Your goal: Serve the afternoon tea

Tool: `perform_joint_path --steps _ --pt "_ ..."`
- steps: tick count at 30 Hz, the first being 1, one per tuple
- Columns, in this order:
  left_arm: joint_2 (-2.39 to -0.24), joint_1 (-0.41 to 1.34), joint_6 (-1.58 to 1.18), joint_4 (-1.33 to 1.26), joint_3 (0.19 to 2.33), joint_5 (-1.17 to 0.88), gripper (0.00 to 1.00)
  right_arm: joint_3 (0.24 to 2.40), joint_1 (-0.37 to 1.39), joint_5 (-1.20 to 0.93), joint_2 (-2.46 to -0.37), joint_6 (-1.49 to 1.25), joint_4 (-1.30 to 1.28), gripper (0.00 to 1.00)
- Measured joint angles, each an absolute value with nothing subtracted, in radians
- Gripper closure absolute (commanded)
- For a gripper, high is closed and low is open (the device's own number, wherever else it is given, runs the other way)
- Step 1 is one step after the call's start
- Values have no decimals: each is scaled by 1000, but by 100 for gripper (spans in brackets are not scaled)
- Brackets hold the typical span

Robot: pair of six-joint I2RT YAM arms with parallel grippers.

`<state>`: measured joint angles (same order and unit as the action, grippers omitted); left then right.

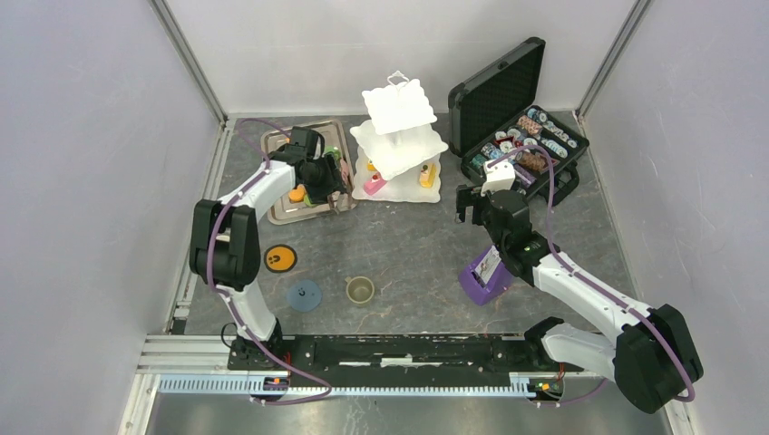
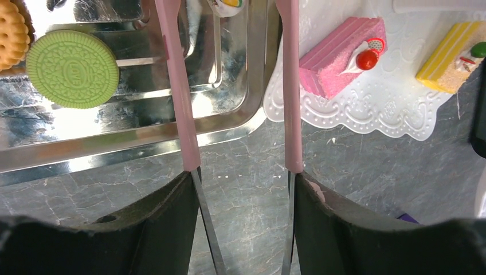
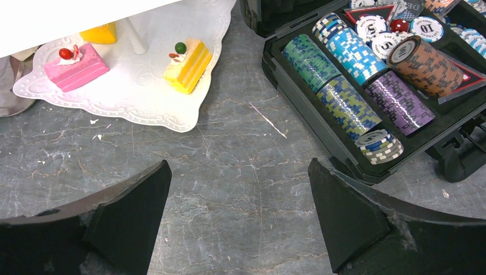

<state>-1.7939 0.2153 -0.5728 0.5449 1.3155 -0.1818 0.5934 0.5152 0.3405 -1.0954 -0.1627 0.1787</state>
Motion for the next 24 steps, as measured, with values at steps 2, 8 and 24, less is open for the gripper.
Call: perform_joint_path --steps 2,8,24 --pt "-1800 215 -573 543 1317 -175 37 593 515 340 -1095 -163 179 2" --pt "-1817 215 -572 533 1320 -163 45 593 515 340 -1095 -163 179 2" --pt "-1797 215 -569 522 1318 -128 75 593 515 340 -1095 -163 179 2"
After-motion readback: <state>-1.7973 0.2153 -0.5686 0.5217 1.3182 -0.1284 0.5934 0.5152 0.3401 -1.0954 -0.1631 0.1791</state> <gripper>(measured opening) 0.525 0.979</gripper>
